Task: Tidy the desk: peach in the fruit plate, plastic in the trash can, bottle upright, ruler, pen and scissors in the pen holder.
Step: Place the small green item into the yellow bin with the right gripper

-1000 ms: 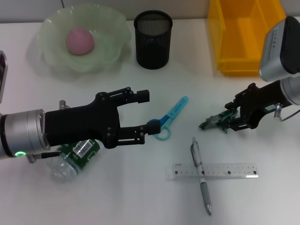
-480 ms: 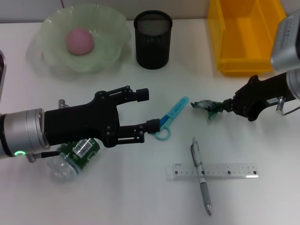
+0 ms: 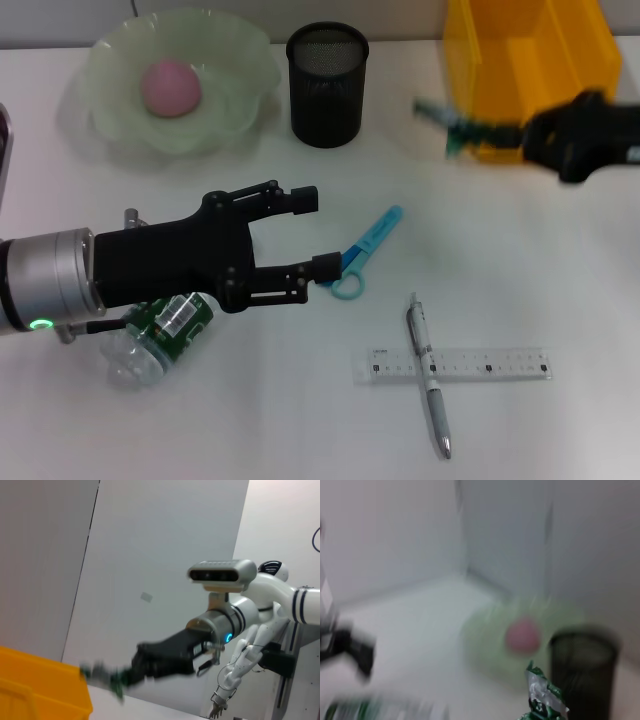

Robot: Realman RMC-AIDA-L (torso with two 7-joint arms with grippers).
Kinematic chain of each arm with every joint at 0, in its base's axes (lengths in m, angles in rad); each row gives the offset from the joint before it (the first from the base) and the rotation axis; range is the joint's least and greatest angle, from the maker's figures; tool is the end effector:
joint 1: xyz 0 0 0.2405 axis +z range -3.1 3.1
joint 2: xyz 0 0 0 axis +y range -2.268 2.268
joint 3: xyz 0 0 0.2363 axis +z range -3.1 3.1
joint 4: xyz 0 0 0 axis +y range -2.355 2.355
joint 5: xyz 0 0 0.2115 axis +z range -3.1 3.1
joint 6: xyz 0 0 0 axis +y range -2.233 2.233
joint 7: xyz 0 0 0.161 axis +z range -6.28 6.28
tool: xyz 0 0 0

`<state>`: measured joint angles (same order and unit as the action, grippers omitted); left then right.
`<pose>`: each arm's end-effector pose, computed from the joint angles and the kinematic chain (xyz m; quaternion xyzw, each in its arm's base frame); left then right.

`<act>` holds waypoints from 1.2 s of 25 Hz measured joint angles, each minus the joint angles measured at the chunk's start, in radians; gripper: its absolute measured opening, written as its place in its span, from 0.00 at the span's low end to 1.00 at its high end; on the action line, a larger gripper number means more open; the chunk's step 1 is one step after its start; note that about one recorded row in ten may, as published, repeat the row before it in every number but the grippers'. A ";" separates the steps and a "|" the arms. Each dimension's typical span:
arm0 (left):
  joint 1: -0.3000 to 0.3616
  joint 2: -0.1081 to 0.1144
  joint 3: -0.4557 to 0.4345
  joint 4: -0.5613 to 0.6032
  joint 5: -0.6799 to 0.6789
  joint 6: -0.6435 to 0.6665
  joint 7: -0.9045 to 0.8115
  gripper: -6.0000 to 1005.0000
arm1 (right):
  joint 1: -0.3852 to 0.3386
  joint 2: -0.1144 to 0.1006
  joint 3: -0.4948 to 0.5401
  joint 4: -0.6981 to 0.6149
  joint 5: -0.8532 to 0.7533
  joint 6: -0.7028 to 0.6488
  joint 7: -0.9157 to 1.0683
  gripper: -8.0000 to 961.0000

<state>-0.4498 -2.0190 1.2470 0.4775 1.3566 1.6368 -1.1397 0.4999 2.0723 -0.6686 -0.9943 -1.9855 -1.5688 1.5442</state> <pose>-0.2087 0.2853 -0.0314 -0.9174 -0.1354 -0.3710 0.0480 0.2234 0.3542 0.0630 -0.9347 0.1773 0.2179 0.2176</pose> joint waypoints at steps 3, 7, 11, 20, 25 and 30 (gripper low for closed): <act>0.000 -0.001 0.000 0.000 0.002 0.001 0.000 0.81 | -0.058 0.005 0.049 0.037 0.172 0.040 -0.080 0.04; 0.002 -0.001 0.000 0.000 0.002 0.003 0.003 0.81 | -0.089 0.005 0.054 0.090 0.295 0.138 -0.129 0.06; 0.002 -0.001 0.000 0.000 0.004 0.007 0.003 0.81 | -0.081 0.005 0.047 0.132 0.313 0.291 -0.132 0.08; 0.009 0.001 0.000 -0.001 0.004 0.011 0.000 0.81 | -0.043 -0.002 0.004 0.184 0.260 0.471 -0.093 0.13; 0.011 0.002 0.000 -0.001 0.003 0.009 0.000 0.81 | -0.040 -0.002 0.005 0.181 0.259 0.476 -0.090 0.21; 0.013 0.002 -0.001 -0.001 0.002 0.003 0.001 0.81 | -0.046 0.000 0.022 0.184 0.326 0.439 -0.096 0.35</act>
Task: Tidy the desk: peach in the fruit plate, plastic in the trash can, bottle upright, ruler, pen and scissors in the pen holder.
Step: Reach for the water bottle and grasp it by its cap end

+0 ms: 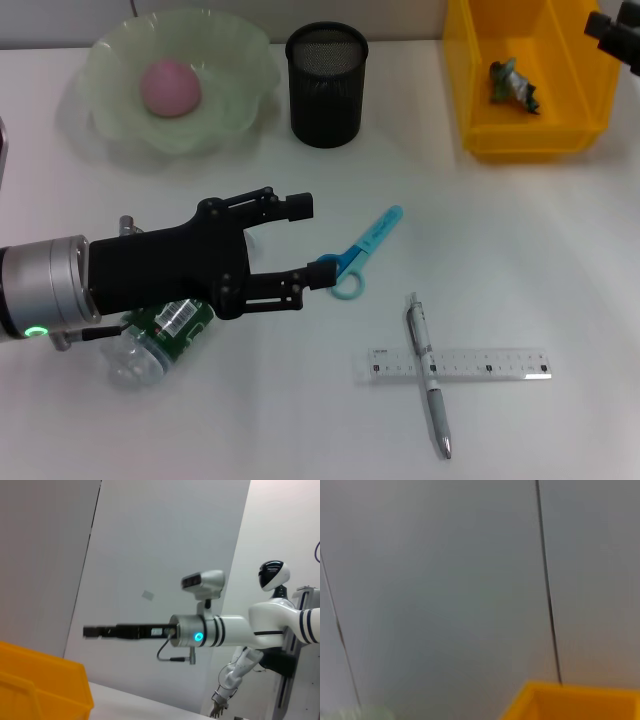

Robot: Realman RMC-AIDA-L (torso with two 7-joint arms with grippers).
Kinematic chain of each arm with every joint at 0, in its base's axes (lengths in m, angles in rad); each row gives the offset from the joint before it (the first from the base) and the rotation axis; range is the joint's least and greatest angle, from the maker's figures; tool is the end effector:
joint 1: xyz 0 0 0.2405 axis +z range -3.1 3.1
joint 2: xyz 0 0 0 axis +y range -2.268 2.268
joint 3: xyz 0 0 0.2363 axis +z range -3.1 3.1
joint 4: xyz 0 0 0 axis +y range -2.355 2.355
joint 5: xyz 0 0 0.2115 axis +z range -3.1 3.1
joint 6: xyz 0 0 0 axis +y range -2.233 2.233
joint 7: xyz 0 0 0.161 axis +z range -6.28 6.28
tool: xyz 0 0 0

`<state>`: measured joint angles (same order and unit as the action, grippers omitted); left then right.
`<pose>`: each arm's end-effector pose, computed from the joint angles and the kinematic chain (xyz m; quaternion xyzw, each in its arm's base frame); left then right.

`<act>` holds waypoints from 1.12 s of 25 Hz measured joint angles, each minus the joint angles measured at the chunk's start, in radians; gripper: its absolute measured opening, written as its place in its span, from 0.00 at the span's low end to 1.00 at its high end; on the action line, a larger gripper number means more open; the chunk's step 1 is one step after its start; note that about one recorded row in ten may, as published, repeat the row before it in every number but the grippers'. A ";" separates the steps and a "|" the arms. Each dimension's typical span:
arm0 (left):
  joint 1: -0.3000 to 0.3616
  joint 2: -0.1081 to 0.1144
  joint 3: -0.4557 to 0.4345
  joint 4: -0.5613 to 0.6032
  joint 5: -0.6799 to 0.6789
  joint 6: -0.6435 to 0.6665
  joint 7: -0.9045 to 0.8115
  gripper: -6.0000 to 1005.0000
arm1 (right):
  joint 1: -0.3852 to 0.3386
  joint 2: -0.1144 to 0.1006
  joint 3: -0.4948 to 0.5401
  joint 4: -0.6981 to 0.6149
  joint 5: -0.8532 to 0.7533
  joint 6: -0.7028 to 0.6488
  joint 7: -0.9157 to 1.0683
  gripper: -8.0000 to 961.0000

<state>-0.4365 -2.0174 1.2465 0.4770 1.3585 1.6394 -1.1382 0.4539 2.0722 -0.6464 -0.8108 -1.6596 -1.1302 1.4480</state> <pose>-0.2129 0.2822 -0.0309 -0.9170 -0.1404 -0.3701 0.0498 0.2729 0.3921 0.0890 -0.8089 0.2817 0.3015 0.4188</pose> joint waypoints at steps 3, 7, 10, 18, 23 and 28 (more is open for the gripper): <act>-0.003 -0.002 -0.019 -0.004 0.000 -0.007 0.000 0.81 | -0.016 -0.019 0.010 0.034 0.126 -0.132 -0.038 0.44; -0.008 -0.002 -0.028 -0.008 0.001 -0.016 -0.001 0.81 | -0.027 -0.044 0.011 0.071 0.176 -0.302 -0.044 0.56; -0.008 -0.002 -0.029 -0.008 0.000 -0.027 -0.002 0.81 | -0.043 -0.054 0.006 0.084 0.164 -0.419 0.002 0.66; -0.022 0.001 -0.063 -0.002 0.001 -0.081 -0.077 0.81 | -0.038 -0.061 -0.012 0.138 -0.195 -0.652 -0.084 0.83; -0.023 0.010 -0.065 -0.002 0.002 -0.103 -0.083 0.81 | -0.051 -0.036 -0.011 0.194 -0.295 -0.605 -0.254 0.86; -0.023 0.014 -0.072 0.000 0.003 -0.170 -0.107 0.81 | -0.055 -0.035 -0.014 0.259 -0.320 -0.538 -0.362 0.86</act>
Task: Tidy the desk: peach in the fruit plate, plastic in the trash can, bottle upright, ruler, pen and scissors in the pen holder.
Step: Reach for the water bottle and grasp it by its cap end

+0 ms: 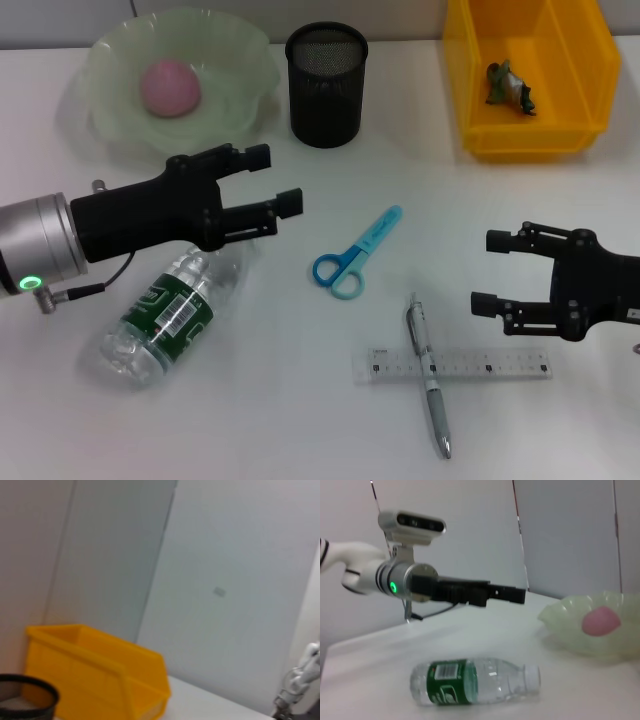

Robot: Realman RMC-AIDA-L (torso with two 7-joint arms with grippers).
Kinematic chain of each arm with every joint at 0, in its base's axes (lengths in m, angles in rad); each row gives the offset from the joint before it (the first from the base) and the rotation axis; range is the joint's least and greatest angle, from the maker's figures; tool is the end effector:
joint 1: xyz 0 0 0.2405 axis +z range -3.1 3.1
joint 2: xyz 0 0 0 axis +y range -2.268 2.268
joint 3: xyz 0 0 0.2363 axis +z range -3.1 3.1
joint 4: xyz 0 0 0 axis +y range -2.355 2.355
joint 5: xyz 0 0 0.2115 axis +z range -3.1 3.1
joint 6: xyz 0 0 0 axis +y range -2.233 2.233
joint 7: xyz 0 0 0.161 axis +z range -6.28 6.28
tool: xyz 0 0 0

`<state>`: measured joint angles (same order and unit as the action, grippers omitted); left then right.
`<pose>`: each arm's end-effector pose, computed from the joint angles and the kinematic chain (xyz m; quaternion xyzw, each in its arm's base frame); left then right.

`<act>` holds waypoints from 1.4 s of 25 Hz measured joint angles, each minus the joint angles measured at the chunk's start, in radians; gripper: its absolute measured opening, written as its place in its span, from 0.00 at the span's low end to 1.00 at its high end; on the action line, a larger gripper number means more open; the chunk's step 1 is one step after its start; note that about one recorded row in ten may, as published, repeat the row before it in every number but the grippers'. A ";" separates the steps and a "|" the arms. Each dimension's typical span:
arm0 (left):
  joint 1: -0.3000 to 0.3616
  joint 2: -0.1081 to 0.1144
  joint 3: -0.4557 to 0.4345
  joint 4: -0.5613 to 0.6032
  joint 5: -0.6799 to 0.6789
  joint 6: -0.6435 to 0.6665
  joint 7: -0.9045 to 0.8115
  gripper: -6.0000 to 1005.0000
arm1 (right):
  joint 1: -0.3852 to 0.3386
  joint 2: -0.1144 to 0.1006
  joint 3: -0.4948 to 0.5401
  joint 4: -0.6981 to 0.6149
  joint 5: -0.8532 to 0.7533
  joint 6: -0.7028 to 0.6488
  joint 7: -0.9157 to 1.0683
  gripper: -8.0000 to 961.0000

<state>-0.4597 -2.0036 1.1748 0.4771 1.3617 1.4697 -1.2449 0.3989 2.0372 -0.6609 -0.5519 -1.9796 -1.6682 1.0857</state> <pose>-0.2278 0.3183 -0.0213 -0.9062 -0.2123 -0.3434 0.1258 0.2811 0.2767 -0.0022 -0.9433 0.1590 0.2582 0.1350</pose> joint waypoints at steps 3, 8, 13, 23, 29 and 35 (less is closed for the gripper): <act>-0.005 0.004 0.001 0.012 0.007 -0.034 -0.034 0.81 | 0.000 0.000 -0.001 0.013 -0.003 0.023 -0.010 0.86; -0.024 0.004 -0.001 0.119 0.172 -0.170 -0.254 0.81 | 0.005 0.001 -0.002 0.024 -0.019 0.053 -0.026 0.86; -0.050 -0.007 -0.002 0.254 0.399 -0.207 -0.505 0.81 | 0.007 0.001 -0.002 0.025 -0.021 0.075 -0.026 0.86; -0.160 -0.030 -0.003 0.426 0.847 -0.215 -0.956 0.81 | 0.012 0.001 -0.002 0.026 -0.032 0.098 -0.027 0.86; -0.233 -0.055 -0.003 0.447 1.020 -0.173 -1.078 0.81 | 0.012 0.001 -0.002 0.024 -0.032 0.102 -0.027 0.86; -0.288 -0.066 0.015 0.433 1.111 -0.145 -1.159 0.81 | 0.013 0.001 -0.002 0.025 -0.032 0.110 -0.027 0.86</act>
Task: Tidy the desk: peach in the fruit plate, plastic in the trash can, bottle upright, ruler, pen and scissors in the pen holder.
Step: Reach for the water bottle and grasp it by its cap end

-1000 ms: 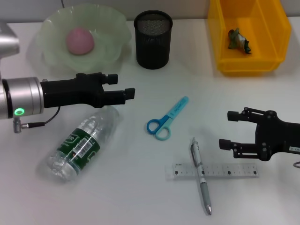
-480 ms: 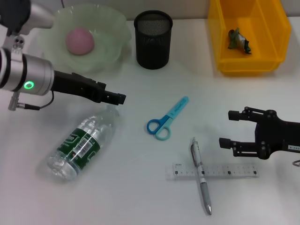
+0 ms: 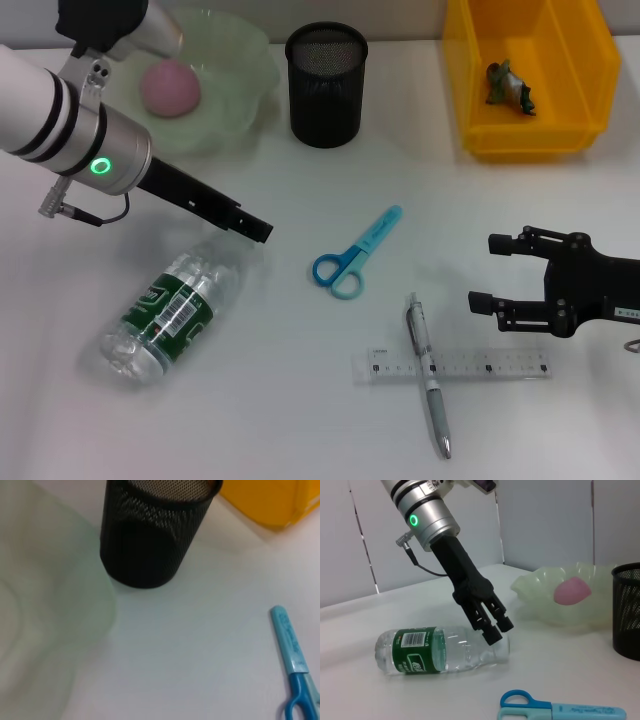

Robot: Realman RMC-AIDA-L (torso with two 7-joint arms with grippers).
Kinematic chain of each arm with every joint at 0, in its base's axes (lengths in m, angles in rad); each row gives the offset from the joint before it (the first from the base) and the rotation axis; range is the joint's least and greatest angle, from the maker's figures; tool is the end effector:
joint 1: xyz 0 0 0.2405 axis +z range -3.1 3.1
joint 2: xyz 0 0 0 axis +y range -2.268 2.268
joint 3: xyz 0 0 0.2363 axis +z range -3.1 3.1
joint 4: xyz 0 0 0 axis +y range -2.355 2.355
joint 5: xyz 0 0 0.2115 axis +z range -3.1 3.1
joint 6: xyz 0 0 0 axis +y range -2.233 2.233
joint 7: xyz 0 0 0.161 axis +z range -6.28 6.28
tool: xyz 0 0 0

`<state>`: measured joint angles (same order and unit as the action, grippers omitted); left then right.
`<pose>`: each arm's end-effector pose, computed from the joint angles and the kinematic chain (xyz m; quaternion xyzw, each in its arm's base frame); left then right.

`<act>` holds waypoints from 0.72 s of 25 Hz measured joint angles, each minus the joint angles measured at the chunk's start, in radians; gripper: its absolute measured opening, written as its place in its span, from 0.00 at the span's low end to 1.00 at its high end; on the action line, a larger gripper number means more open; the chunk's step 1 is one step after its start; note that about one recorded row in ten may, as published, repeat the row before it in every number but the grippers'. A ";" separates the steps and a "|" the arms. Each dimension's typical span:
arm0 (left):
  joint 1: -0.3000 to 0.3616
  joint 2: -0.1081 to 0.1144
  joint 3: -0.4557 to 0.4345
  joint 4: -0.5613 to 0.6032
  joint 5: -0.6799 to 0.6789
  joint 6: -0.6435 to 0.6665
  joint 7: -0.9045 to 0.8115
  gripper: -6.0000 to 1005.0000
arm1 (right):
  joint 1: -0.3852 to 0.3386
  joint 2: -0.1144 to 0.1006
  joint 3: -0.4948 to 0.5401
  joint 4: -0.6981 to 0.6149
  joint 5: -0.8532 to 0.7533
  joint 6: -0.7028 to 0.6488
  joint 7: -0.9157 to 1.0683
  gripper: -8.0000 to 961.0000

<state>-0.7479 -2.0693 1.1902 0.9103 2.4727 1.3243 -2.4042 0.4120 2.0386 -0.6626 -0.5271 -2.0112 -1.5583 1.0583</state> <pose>-0.1959 0.3865 -0.0311 -0.9083 -0.3798 0.0866 0.1523 0.2933 0.2857 -0.0110 -0.9483 0.1652 0.2179 0.1612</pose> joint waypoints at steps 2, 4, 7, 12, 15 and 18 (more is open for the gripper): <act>-0.001 0.000 0.002 0.000 0.003 0.000 -0.003 0.81 | 0.001 0.000 0.000 0.000 0.000 0.000 0.000 0.86; -0.002 -0.001 0.004 -0.002 0.006 0.000 -0.005 0.81 | 0.001 0.000 0.000 0.000 0.000 0.001 0.000 0.86; -0.003 -0.002 0.005 -0.005 0.007 0.001 -0.005 0.81 | 0.003 0.000 0.000 -0.001 0.000 0.001 0.000 0.85; -0.010 -0.002 0.025 -0.042 0.008 -0.006 0.002 0.81 | 0.005 0.000 0.000 -0.001 -0.006 0.001 -0.006 0.85; -0.011 -0.002 0.031 -0.051 0.008 -0.017 0.004 0.81 | 0.005 0.000 0.000 -0.001 -0.009 0.001 -0.010 0.85; -0.011 -0.002 0.035 -0.053 0.009 -0.022 0.004 0.81 | 0.006 0.000 0.000 -0.001 -0.010 0.001 -0.010 0.85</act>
<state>-0.7594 -2.0708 1.2248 0.8571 2.4814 1.3026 -2.3998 0.4183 2.0386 -0.6626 -0.5276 -2.0208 -1.5568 1.0480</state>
